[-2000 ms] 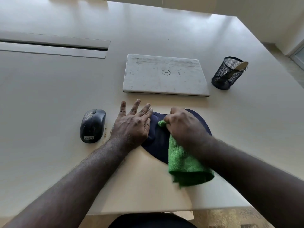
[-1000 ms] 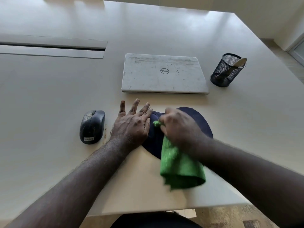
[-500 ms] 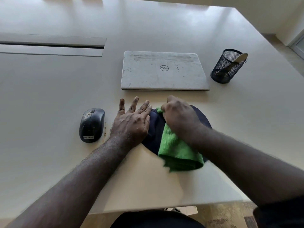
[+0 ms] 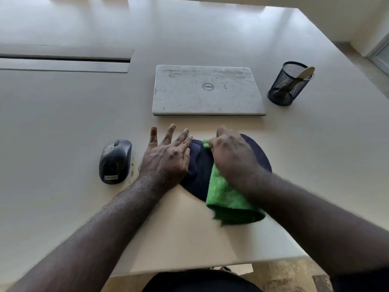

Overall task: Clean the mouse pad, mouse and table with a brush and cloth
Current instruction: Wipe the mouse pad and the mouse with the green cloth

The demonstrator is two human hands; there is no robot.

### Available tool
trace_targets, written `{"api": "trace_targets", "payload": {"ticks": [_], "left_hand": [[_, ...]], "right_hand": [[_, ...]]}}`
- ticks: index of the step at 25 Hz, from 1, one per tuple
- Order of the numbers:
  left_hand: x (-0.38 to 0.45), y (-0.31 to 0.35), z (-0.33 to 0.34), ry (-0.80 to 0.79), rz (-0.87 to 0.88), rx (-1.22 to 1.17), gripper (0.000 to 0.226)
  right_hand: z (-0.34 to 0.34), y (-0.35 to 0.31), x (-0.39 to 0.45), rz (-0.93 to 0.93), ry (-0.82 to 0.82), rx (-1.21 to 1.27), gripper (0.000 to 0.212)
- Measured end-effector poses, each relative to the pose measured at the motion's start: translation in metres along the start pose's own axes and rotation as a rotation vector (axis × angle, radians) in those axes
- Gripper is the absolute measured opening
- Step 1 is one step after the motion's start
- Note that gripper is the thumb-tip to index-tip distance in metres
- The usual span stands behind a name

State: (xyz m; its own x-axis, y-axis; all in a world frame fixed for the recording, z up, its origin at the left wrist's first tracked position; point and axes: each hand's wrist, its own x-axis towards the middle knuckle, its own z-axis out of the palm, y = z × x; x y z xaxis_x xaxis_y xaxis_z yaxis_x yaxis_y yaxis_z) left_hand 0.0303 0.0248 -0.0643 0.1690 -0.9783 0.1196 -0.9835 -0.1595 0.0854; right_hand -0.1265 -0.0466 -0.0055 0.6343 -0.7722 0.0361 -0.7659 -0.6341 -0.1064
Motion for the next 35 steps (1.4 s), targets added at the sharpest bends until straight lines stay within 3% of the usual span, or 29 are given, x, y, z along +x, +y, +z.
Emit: {"api": "trace_targets", "payload": {"ticks": [4,9,14,18,23,28,33,35], "left_hand": [[0.0,0.0,-0.001,-0.005,0.006,0.008,0.058],[-0.001,0.0,-0.001,-0.013,0.004,-0.024,0.057],[0.001,0.0,-0.001,-0.019,0.007,-0.015,0.057],[0.0,-0.001,0.0,-0.017,0.009,-0.025,0.058],[0.001,0.0,-0.001,-0.024,0.008,-0.011,0.058],[0.0,-0.001,0.0,-0.035,0.009,0.0,0.058],[0.001,0.0,0.001,-0.009,0.002,0.004,0.058],[0.001,0.0,0.001,-0.006,0.007,0.004,0.058]], "right_hand": [[0.004,-0.012,-0.06,-0.214,-0.089,0.096,0.023],[-0.002,-0.008,0.004,0.025,0.007,0.013,0.029],[0.005,-0.023,-0.05,-0.146,-0.064,0.117,0.019],[0.005,-0.016,-0.015,-0.058,0.027,0.06,0.03],[0.01,-0.021,-0.043,-0.185,-0.038,0.051,0.024],[0.002,-0.012,0.006,0.02,0.064,0.044,0.029],[0.004,-0.025,-0.08,-0.224,-0.049,0.171,0.022],[0.005,-0.012,-0.09,-0.273,-0.076,0.097,0.03]]}}
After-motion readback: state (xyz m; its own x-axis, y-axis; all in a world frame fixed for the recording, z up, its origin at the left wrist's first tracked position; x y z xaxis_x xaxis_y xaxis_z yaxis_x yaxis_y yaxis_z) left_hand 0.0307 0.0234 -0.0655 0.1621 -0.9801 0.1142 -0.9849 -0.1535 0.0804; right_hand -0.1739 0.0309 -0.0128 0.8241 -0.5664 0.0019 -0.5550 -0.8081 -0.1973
